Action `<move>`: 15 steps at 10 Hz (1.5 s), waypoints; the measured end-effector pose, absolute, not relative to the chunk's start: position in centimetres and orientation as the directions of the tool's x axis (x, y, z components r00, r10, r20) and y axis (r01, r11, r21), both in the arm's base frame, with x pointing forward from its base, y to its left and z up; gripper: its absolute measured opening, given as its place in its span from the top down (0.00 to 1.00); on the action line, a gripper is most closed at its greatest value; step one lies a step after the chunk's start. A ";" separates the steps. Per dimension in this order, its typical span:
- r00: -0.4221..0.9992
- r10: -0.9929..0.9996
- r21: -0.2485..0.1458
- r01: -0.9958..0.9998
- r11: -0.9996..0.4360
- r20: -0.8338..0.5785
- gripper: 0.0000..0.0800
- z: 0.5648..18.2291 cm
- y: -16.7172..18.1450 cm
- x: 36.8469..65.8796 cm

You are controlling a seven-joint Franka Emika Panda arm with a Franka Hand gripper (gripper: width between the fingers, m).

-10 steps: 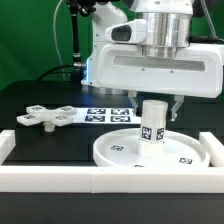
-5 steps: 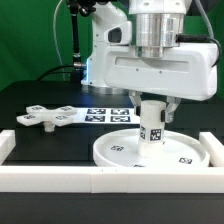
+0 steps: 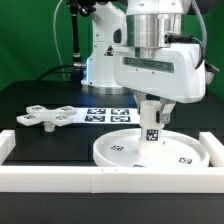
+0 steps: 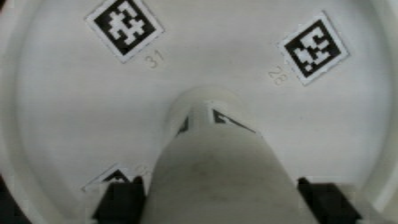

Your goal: Assemble round table

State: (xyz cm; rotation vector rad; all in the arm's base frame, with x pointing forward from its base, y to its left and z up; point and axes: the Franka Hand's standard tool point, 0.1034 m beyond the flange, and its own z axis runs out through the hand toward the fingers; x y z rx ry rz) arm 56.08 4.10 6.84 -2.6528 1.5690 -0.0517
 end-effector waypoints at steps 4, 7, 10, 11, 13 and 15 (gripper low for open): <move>0.736 -0.677 -0.066 -0.675 -0.735 0.024 0.20 7.0 4.0 56.4; 0.884 -0.466 -0.058 -0.464 -0.884 0.040 0.19 7.0 4.2 56.3; 0.978 -0.201 -0.039 -0.200 -0.979 0.049 0.19 7.0 4.3 56.4; 0.995 -0.086 -0.033 -0.084 -0.996 0.054 0.19 7.1 4.2 56.4; 0.996 0.074 -0.022 0.076 -0.997 0.059 0.19 7.1 4.0 56.5; 0.970 0.234 -0.012 0.235 -0.972 0.061 0.19 7.1 4.4 56.4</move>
Offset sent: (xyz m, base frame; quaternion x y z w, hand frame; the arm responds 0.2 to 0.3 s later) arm 0.0100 0.0039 0.0032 0.0072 -0.0052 -0.2489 0.9685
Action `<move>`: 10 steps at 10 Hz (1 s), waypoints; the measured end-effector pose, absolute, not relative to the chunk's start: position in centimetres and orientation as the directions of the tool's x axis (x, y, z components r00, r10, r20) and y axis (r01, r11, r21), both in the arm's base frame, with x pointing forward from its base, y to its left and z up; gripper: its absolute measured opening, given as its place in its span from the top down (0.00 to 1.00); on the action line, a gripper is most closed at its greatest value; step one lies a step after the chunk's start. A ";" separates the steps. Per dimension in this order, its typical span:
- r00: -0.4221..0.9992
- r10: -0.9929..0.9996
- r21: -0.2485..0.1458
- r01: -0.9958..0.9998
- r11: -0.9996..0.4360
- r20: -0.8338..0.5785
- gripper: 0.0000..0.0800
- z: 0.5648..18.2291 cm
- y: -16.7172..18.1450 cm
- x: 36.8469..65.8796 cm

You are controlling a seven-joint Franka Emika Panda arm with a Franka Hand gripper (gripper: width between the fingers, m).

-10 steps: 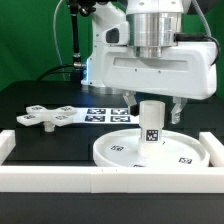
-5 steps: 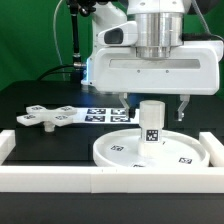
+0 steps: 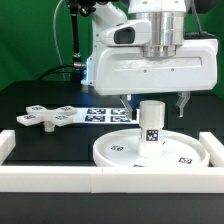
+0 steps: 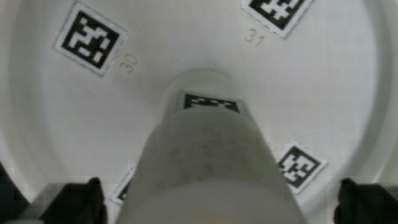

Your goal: Assemble round table

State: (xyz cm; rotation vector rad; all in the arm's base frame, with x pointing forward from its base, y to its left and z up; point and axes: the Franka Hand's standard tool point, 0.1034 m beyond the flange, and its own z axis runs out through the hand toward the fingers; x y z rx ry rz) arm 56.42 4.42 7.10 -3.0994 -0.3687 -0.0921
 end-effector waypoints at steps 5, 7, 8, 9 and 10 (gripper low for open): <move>0.851 0.521 0.014 0.521 -0.853 0.056 0.19 7.1 4.1 56.4; 0.668 0.744 0.041 0.744 -0.667 0.009 0.19 7.0 4.4 56.5; 0.582 0.813 0.047 0.812 -0.581 -0.006 0.19 7.1 4.5 56.7; 0.522 0.853 0.044 0.853 -0.521 -0.018 0.19 7.0 4.5 56.6; 0.490 0.871 0.036 0.872 -0.489 -0.027 0.19 7.1 4.6 56.5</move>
Offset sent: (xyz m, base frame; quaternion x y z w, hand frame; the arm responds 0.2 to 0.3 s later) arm 0.0000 0.0000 0.0000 0.0000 0.0000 -0.1938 0.9810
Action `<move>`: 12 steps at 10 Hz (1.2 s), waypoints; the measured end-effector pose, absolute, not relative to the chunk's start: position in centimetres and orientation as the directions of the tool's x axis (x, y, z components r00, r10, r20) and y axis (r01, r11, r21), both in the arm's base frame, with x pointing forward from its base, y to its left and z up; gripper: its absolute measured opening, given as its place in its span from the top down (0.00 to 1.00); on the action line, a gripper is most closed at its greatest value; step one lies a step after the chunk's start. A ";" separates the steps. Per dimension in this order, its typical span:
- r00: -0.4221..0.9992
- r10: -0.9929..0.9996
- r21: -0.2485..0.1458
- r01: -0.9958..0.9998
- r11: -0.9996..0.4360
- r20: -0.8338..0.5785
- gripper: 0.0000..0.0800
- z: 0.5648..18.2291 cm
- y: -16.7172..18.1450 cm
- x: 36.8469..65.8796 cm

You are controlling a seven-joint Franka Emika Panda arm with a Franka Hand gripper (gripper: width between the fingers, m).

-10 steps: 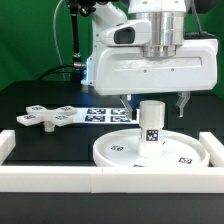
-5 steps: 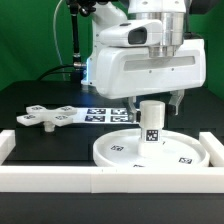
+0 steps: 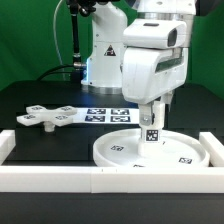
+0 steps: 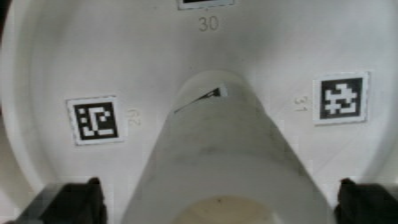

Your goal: Assemble round table

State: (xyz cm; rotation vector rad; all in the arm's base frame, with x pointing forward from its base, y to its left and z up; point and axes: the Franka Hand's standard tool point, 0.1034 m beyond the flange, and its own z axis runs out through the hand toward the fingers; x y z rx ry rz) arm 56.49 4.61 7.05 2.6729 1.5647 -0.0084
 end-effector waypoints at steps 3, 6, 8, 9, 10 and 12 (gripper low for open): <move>0.255 0.965 0.034 0.967 -0.253 -0.062 0.19 6.9 4.5 56.4; 0.098 0.992 0.030 0.995 -0.096 -0.076 0.19 6.9 4.2 56.5; -0.016 0.996 0.021 1.000 0.018 -0.090 0.19 6.9 3.7 56.5; -0.015 0.996 0.021 1.000 0.017 -0.091 0.19 6.9 3.6 56.5; -0.011 0.996 0.021 1.000 0.013 -0.091 0.35 6.9 3.6 56.5; 0.009 0.996 0.022 1.000 -0.007 -0.090 0.49 6.9 3.6 56.5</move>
Offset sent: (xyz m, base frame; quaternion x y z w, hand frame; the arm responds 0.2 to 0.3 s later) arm -0.0009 0.0056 0.0007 -0.0117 0.0032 -0.1970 0.9803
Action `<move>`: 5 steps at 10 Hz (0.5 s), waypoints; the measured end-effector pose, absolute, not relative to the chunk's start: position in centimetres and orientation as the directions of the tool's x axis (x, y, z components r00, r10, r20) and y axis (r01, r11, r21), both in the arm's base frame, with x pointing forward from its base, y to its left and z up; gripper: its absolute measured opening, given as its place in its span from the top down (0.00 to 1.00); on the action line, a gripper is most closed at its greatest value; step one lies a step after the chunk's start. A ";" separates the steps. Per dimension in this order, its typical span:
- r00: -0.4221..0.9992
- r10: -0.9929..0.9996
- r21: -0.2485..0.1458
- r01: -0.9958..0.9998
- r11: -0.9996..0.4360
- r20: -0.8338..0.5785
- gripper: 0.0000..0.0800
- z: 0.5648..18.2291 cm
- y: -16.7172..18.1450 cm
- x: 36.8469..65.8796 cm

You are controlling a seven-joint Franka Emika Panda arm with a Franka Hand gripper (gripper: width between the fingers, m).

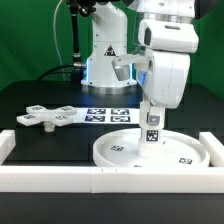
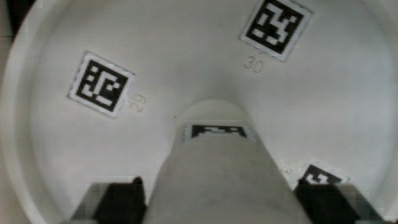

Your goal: Assemble round table

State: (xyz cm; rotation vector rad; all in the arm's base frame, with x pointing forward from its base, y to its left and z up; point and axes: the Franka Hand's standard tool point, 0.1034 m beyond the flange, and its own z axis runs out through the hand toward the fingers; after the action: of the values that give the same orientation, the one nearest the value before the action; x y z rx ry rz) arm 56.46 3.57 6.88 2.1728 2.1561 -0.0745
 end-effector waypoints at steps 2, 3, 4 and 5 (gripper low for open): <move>0.029 0.995 0.023 0.999 -0.027 -0.090 0.49 6.9 3.6 56.4; 0.101 0.991 0.029 0.995 -0.099 -0.087 0.49 6.9 3.7 56.4; 0.237 0.968 0.039 0.971 -0.235 -0.083 0.49 6.9 3.7 56.2; 0.365 0.927 0.041 0.931 -0.363 -0.082 0.49 6.9 3.7 56.0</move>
Offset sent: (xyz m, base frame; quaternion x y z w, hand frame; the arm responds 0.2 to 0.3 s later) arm -0.0104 0.0058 0.0050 -0.0057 0.0020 0.2523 0.9676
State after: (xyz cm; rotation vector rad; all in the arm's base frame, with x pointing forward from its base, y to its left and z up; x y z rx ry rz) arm 56.03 3.72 6.91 2.5282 1.7252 -0.0687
